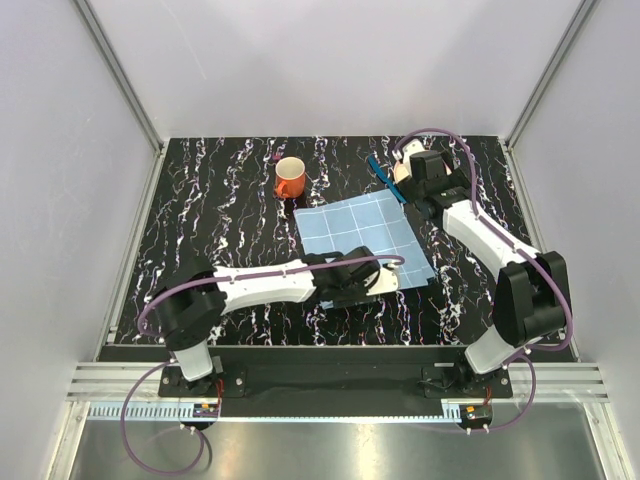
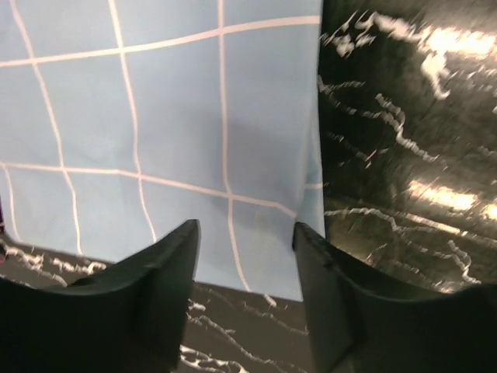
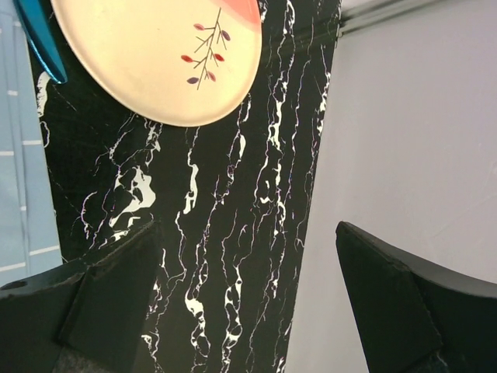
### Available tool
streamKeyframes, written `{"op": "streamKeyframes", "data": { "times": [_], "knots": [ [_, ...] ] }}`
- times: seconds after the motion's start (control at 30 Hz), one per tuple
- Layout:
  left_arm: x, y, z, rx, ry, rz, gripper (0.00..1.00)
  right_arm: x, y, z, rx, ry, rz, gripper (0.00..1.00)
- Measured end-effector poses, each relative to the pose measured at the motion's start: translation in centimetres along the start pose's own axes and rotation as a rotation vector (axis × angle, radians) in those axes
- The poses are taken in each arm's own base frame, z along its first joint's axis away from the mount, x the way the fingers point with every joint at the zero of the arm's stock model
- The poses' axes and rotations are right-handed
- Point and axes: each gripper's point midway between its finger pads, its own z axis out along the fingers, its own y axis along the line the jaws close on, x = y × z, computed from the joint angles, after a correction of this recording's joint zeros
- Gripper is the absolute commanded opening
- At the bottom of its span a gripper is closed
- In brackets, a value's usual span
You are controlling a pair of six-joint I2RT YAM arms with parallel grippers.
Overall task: Set the dinner table for one person
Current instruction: Flatten out the napkin at the center of the board.
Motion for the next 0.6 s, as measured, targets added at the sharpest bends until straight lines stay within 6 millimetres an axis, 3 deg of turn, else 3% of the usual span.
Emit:
{"op": "streamKeyframes", "data": {
  "times": [0.03, 0.07, 0.17, 0.4, 0.6],
  "knots": [
    [0.3, 0.2, -0.3, -0.010, 0.004, -0.002, 0.67, 0.1, -0.1, 0.1, 0.003, 0.004, 0.010, 1.00],
    [0.4, 0.5, -0.6, -0.021, 0.005, -0.002, 0.79, 0.2, -0.2, 0.1, 0.004, 0.006, 0.016, 1.00],
    [0.4, 1.2, -1.4, -0.052, 0.000, -0.007, 0.87, 0.6, -0.2, 0.3, 0.005, 0.015, 0.033, 1.00],
    [0.2, 2.6, -2.6, -0.125, -0.006, -0.033, 0.88, 2.4, 1.6, 0.5, -0.044, 0.055, 0.048, 1.00],
    [-0.5, 3.2, -2.4, -0.144, -0.017, -0.032, 0.88, 4.4, 4.5, 0.5, -0.178, 0.095, 0.064, 0.99]
  ]
}}
